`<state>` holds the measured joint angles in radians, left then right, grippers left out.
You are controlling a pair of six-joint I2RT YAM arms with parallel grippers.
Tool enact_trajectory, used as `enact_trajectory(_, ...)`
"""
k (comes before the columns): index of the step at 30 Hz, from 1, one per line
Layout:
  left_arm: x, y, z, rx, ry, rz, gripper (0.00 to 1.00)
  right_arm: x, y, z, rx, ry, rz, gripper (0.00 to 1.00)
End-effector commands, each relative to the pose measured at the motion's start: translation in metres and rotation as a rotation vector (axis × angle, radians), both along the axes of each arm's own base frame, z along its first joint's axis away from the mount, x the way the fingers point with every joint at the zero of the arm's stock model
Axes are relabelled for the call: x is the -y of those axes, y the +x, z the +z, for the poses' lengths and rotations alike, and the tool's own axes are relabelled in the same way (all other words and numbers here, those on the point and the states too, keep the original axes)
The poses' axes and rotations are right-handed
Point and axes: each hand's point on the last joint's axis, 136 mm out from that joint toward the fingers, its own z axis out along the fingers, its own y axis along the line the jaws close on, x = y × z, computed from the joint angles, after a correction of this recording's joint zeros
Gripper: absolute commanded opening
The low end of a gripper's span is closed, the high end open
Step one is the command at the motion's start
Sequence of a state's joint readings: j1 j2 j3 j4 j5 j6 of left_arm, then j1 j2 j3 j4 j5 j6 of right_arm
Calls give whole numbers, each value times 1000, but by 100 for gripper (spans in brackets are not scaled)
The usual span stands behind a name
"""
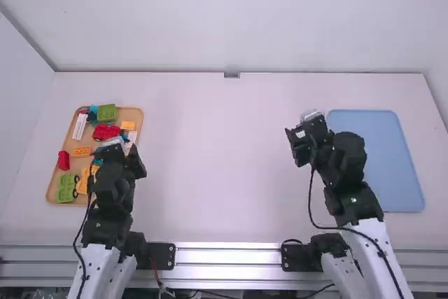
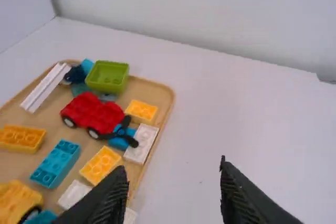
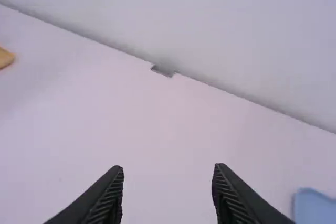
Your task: Assemble lego blocks to make yellow taxi
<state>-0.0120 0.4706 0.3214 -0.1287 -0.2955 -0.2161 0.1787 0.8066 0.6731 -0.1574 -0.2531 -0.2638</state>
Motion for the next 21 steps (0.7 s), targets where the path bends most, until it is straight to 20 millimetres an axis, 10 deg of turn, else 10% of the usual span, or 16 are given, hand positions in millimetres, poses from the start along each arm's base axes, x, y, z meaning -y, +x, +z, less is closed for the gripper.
enact_trajectory(1, -10, 0, 13, 13, -26, 86, 52, -21, 7, 20, 22, -23, 111, 52)
enact_trajectory(21, -65, -41, 36, -110, -132, 428, 87, -172, 13, 38, 39, -147, 868, 87)
